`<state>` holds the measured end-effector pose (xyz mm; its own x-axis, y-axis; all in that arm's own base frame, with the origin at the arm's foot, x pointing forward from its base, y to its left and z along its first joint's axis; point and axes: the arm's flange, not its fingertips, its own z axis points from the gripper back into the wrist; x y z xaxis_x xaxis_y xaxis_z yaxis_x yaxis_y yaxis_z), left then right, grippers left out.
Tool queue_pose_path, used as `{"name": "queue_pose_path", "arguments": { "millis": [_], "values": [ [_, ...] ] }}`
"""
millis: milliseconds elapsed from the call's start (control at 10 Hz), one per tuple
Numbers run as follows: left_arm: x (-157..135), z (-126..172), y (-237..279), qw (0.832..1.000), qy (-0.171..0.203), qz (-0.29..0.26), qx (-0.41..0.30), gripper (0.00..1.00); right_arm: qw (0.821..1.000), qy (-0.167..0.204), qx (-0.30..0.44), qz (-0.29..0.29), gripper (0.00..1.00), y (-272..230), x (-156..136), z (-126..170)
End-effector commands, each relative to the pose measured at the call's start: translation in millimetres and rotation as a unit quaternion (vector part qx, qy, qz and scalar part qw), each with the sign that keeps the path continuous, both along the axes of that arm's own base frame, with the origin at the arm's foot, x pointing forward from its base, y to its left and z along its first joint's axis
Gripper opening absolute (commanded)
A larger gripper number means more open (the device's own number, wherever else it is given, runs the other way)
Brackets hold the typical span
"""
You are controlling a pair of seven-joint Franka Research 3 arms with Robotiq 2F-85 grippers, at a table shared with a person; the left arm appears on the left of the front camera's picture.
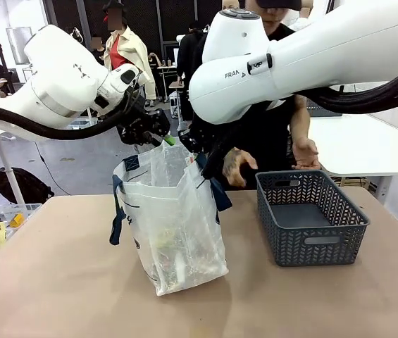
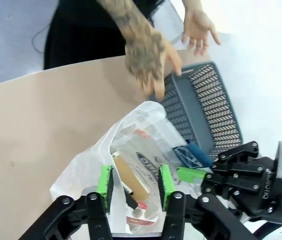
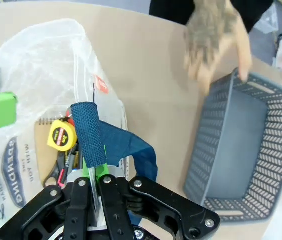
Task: Transfer purchased items from the store into the shopping bag.
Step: Move the Reusable shopping bag to the right side of the table.
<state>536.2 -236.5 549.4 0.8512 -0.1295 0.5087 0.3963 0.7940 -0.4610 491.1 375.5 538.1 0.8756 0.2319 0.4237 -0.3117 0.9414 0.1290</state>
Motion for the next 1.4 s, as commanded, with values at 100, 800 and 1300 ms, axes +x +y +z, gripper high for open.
{"name": "queue_pose_path", "arguments": {
  "millis": [100, 800, 1300],
  "values": [
    [10.5, -5.8, 7.8, 0.998, 0.016, -0.03, -0.056, 0.72, 0.999, -0.004, -0.039, 0.013, 0.0, 18.7, 11.9, 4.6],
    [23.8, -7.3, -0.5, 0.996, 0.046, -0.038, -0.062, 0.72, 0.991, 0.012, -0.052, 0.126, 0.0, 34.0, 14.5, 1.2],
    [29.3, -12.0, -9.2, 0.997, 0.068, -0.031, -0.022, 0.72, 0.989, 0.011, -0.042, 0.139, 0.0, 38.3, 16.8, -0.6]
  ]
}}
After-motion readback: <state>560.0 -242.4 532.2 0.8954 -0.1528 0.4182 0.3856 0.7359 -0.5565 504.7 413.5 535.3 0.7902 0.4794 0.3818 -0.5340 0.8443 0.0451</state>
